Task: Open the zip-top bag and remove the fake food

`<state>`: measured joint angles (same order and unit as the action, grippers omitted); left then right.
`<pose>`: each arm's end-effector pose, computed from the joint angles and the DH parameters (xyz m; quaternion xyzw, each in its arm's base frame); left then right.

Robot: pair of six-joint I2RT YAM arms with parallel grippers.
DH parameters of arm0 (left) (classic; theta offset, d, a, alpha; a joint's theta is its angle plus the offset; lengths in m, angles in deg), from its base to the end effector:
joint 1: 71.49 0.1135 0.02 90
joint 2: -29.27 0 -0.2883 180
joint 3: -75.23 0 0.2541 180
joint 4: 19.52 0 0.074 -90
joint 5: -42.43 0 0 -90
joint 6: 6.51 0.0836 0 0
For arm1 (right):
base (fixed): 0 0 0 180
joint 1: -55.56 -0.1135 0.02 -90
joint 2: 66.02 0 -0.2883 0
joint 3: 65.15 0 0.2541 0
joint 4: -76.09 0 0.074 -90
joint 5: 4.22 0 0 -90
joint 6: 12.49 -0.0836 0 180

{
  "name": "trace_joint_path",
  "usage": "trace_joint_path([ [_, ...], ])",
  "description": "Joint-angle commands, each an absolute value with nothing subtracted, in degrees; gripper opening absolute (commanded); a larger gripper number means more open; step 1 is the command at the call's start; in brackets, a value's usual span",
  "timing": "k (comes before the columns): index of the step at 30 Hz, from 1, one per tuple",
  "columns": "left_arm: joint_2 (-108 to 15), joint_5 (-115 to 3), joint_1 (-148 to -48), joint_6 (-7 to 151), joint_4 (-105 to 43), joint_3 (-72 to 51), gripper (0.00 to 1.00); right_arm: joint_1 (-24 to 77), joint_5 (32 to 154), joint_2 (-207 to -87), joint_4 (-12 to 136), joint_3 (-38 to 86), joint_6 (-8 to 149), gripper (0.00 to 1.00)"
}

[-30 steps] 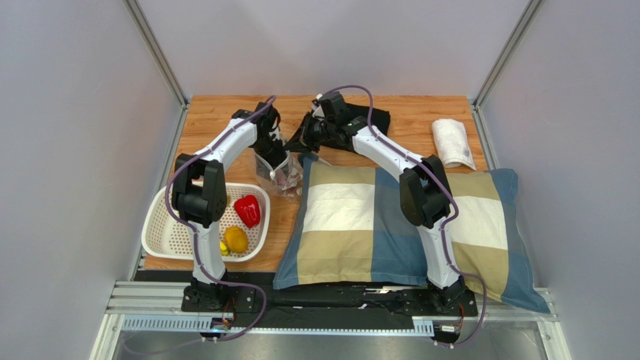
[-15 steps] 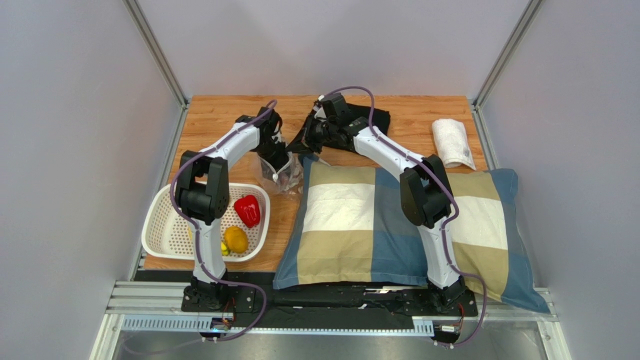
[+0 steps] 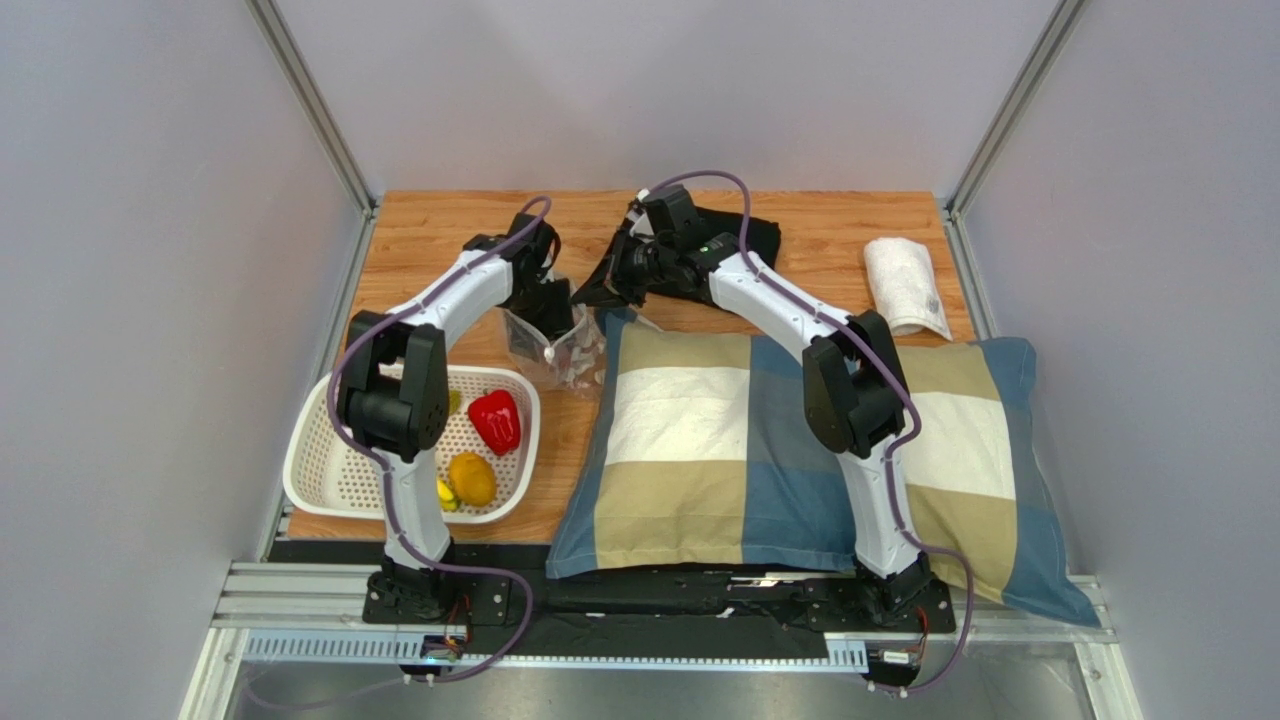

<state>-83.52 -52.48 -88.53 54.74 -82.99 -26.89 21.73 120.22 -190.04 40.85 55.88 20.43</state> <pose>0.4036 -0.1312 0.1809 -0.0951 0.9850 -0.0927 0.1105 0.4284 0.3440 0.2507 0.0466 0.8678 0.4840 0.1027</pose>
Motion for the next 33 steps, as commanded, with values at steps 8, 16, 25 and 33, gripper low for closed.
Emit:
trace_joint_path([
  [8,-81.3,-53.5,-86.4,52.0,-77.4,-27.9,0.73,21.5,121.7,-187.7,40.6,60.7,19.1,0.0],
  [16,-86.4,-51.4,-86.4,53.8,-80.7,-31.8,0.75,21.5,121.7,-188.4,40.6,60.7,19.1,0.0],
  [25,-91.9,-49.9,-86.4,54.9,-80.6,-33.8,0.72,21.5,121.6,-188.8,40.7,59.6,19.4,0.0],
  [33,-91.5,-48.9,-86.4,55.2,-78.9,-31.7,0.49,22.0,121.1,-188.0,40.6,57.6,20.0,0.0],
])
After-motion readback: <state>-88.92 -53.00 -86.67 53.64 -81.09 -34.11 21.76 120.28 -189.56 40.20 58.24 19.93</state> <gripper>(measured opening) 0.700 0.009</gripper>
